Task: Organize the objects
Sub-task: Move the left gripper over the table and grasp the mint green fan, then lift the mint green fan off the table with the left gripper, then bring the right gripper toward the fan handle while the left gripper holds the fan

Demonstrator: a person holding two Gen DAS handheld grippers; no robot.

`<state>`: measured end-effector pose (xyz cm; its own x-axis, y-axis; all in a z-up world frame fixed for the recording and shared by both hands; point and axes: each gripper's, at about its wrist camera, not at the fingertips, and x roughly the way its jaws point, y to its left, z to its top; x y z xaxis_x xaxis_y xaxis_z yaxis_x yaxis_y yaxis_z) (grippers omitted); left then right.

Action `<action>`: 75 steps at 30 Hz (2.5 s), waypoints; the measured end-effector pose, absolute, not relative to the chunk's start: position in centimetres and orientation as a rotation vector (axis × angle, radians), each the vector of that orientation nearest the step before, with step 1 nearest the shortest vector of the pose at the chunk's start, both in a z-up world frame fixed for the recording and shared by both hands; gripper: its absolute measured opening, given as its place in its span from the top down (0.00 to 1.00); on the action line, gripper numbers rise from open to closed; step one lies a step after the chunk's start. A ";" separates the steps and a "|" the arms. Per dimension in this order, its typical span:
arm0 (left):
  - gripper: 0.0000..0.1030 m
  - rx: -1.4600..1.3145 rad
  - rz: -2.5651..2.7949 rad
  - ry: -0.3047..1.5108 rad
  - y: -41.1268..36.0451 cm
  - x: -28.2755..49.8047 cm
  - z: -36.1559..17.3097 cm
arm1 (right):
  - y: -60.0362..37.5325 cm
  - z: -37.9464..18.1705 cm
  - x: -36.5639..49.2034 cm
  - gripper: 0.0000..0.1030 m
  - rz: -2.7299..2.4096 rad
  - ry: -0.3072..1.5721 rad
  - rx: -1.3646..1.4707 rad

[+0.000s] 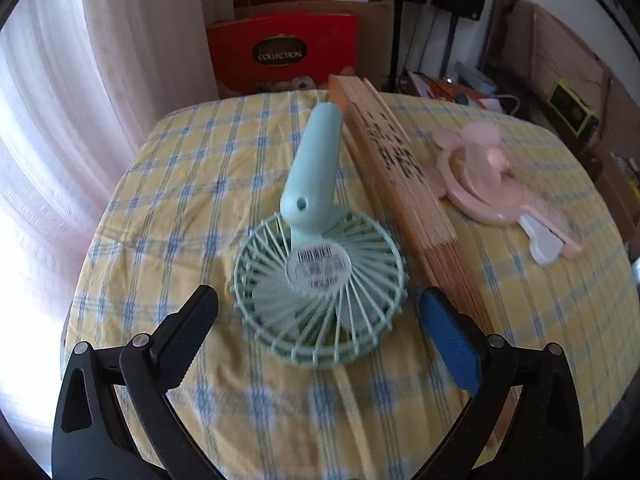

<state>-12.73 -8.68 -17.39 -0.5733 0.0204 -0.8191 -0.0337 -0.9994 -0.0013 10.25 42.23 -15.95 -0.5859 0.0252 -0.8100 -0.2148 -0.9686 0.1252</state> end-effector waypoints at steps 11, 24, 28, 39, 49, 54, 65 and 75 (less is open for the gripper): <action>0.20 -1.366 2.788 -0.078 -9.6 -13.3 -17.4 | 41.0 -15.4 10.2 0.88 2.662 0.283 -1.370; 0.20 -1.242 2.736 0.028 -9.7 -7.4 -12.6 | 39.3 -13.2 10.6 0.88 2.733 0.266 -1.326; 0.20 -1.217 2.742 0.076 -8.4 -5.7 -11.2 | 39.1 -12.2 11.1 0.88 2.750 0.272 -1.299; 0.20 -1.082 2.718 0.134 -4.1 -3.3 -5.6 | 38.9 -9.9 12.3 0.88 2.793 0.278 -1.226; 0.20 -1.060 2.616 0.131 1.0 -1.8 -3.9 | 39.0 -9.4 12.7 0.87 2.809 0.299 -1.207; 0.20 -1.113 2.568 0.103 3.9 -2.3 -5.4 | 38.9 -9.5 12.7 0.87 2.818 0.302 -1.212; 0.20 -1.160 2.545 0.011 5.6 -4.9 -7.1 | 39.3 -10.1 12.5 0.85 2.803 0.331 -1.233; 0.20 -1.290 2.545 -0.074 4.0 -6.9 -11.4 | 29.7 -10.2 7.6 0.75 2.934 0.036 -1.436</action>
